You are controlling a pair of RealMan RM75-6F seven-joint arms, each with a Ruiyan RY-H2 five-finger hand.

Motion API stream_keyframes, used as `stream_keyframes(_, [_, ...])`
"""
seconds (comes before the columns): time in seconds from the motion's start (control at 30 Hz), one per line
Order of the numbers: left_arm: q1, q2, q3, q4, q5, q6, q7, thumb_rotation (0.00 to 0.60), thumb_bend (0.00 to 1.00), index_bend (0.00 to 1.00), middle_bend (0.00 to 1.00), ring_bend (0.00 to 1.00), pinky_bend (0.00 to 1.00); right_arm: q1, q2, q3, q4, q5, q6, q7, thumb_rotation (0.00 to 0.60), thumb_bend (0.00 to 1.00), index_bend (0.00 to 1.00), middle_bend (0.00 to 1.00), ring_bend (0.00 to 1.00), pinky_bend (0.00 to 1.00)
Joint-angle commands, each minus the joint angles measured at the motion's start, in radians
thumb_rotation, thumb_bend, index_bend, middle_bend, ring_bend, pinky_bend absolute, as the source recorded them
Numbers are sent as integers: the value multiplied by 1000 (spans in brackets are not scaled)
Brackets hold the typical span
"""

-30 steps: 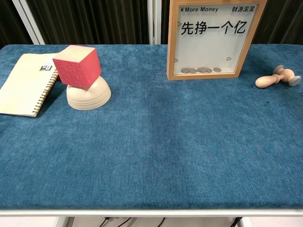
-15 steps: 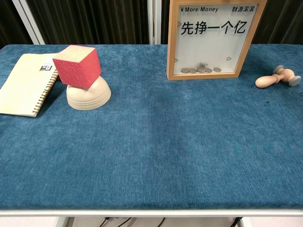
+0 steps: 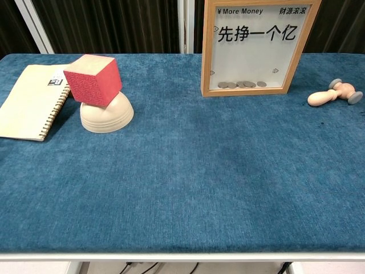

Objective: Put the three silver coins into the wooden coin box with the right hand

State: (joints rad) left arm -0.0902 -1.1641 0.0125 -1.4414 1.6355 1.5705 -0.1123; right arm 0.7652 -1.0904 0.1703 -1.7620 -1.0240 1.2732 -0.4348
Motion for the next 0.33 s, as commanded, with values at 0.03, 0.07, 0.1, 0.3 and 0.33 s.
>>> stream_keyframes(0.03, [0, 1, -4, -10, -1, 4, 21, 600, 40, 16, 0, 0, 0, -367, -2, -271, 112, -389, 338, 173, 600, 327, 0, 0, 0, 0])
stream_keyframes(0.07, [0, 2, -6, -12, -2, 5, 29, 600, 40, 16, 0, 0, 0, -400, -21, -291, 148, -407, 358, 192, 600, 327, 0, 0, 0, 0])
stream_keyframes(0.1, [0, 3, -9, -14, -3, 7, 43, 600, 40, 16, 0, 0, 0, -440, -47, -311, 190, -417, 373, 220, 600, 327, 0, 0, 0, 0])
stream_keyframes(0.3, [-10, -2, -31, -21, -35, -13, 113, 600, 40, 15, 0, 0, 0, -547, -150, -321, 353, -392, 353, 344, 600, 327, 0, 0, 0, 0])
stream_keyframes(0.33, [-12, -2, -33, -22, -37, -16, 114, 600, 40, 15, 0, 0, 0, -555, -160, -316, 372, -393, 352, 349, 600, 327, 0, 0, 0, 0])
